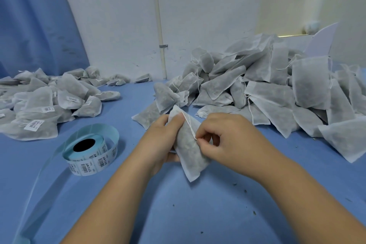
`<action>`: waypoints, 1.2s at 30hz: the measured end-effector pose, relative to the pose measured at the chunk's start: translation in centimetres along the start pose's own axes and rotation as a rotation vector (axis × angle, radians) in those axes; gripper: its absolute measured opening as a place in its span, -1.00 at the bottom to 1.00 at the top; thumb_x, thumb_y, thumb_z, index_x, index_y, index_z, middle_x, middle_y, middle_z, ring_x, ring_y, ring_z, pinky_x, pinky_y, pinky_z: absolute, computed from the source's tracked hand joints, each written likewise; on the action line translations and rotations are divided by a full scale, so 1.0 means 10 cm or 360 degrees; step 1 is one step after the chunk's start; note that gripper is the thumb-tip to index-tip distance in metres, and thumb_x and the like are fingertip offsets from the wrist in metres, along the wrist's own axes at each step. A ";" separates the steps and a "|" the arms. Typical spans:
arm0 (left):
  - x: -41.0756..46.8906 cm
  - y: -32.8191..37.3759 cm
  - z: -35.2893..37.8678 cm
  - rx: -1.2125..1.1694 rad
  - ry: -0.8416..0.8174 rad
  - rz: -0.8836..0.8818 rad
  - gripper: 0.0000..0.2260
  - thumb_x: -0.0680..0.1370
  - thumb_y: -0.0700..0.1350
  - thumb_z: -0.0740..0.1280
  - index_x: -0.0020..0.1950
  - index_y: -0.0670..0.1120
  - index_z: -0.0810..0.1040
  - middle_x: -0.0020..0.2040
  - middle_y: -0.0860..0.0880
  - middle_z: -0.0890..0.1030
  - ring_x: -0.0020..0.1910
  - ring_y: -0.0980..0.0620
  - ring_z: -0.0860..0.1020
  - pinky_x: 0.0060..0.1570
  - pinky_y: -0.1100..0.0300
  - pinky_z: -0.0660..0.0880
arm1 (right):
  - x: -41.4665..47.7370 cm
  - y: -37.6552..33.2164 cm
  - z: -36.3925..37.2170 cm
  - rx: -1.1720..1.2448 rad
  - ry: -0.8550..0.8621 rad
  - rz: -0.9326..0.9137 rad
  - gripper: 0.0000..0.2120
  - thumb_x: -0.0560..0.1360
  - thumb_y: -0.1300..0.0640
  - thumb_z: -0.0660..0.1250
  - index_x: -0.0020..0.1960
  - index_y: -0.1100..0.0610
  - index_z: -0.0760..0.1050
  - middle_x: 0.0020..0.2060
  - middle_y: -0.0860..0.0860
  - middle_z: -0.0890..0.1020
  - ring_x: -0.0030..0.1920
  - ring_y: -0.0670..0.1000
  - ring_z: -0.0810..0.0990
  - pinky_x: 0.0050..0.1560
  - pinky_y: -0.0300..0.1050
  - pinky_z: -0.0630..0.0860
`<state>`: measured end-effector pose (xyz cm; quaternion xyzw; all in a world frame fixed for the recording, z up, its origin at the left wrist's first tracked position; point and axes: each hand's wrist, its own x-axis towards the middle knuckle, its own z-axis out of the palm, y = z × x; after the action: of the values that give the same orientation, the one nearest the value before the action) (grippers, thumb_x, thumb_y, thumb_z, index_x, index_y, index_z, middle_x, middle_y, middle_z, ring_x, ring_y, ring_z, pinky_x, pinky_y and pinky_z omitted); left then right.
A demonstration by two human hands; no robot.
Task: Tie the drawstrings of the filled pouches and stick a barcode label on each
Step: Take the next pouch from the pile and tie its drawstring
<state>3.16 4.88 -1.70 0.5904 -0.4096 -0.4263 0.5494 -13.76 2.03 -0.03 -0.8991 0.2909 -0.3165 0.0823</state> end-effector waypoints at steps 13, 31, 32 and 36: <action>-0.04 0.12 -0.05 -0.0641 -0.0072 -0.0231 -0.61 0.68 0.12 0.10 0.30 -0.13 0.49 0.05 -0.17 0.71 -0.02 -0.16 0.70 -0.24 -0.05 0.65 | -0.03 0.04 0.03 0.0089 -0.0015 -0.0097 -0.62 0.45 -0.05 0.43 0.26 -0.13 0.55 0.11 -0.18 0.47 0.13 -0.11 0.46 0.18 -0.12 0.41; -0.79 0.17 -0.53 -0.0433 0.0104 0.0034 -0.86 0.54 -0.34 0.32 0.10 -0.25 0.52 -0.11 -0.19 0.64 -0.09 -0.14 0.64 0.04 -0.11 0.55 | -0.12 -0.44 0.40 0.0596 0.0116 -0.0311 -0.71 0.48 0.08 0.35 0.19 -0.02 0.61 0.05 -0.17 0.59 0.06 -0.17 0.57 0.07 -0.27 0.48; -0.84 0.17 -0.59 -0.0401 0.0139 0.0047 -0.86 0.54 -0.34 0.32 0.09 -0.25 0.52 -0.12 -0.18 0.63 -0.09 -0.13 0.64 0.05 -0.11 0.55 | -0.12 -0.50 0.44 0.0651 0.0116 -0.0304 -0.73 0.48 0.11 0.36 0.17 -0.02 0.62 0.03 -0.17 0.59 0.05 -0.16 0.58 0.05 -0.31 0.46; -1.06 0.25 -1.01 -0.0315 0.0302 0.0132 -0.84 0.54 -0.34 0.30 0.11 -0.24 0.55 -0.06 -0.17 0.65 -0.01 -0.14 0.64 0.08 -0.08 0.57 | -0.06 -0.74 0.58 0.0942 0.0057 -0.0073 -0.80 0.51 0.17 0.38 0.02 -0.11 0.63 -0.09 -0.20 0.62 -0.08 -0.13 0.58 -0.11 -0.39 0.43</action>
<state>9.54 17.84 1.67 0.5536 -0.3358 -0.3839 0.6584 -7.06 8.22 -2.39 -0.8368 0.1669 -0.4050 0.3285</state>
